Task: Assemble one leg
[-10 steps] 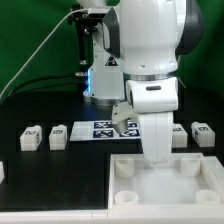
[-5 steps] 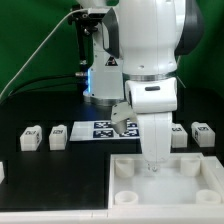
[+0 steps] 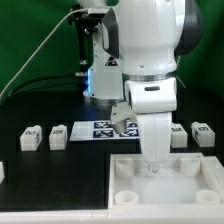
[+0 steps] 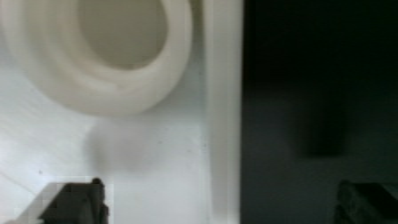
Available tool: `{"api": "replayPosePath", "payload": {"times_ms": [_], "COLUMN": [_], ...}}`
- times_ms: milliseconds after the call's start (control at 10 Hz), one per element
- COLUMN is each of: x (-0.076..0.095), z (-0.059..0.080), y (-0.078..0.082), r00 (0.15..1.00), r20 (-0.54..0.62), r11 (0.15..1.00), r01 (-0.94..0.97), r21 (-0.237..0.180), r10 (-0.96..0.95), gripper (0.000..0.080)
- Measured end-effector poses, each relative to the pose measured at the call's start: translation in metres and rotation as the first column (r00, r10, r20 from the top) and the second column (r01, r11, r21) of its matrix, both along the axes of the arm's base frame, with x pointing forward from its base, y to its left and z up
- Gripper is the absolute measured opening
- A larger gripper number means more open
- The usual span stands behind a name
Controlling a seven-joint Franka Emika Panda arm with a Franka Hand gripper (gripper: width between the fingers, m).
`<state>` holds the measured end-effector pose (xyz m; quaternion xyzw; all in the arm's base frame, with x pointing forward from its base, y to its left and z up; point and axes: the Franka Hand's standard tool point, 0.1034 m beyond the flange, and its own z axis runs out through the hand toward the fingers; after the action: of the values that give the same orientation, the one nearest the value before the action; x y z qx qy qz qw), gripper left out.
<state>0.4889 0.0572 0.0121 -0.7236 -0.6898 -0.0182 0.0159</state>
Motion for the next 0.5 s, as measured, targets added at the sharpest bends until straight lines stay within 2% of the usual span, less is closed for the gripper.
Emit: {"api": "replayPosePath", "payload": {"times_ms": [200, 300, 500], "x": [0.001, 0.002, -0.007], "z": [0.001, 0.011, 0.041], "y": [0.000, 0.003, 0.028], "r00": [1.000, 0.995, 0.981], "r20": [0.002, 0.010, 0.023], "r11": [1.000, 0.995, 0.981], "r01": [0.005, 0.096, 0.191], "r21": [0.000, -0.002, -0.012], "r10": [-0.005, -0.096, -0.191], "gripper": [0.0649, 0.0649, 0.0649]}}
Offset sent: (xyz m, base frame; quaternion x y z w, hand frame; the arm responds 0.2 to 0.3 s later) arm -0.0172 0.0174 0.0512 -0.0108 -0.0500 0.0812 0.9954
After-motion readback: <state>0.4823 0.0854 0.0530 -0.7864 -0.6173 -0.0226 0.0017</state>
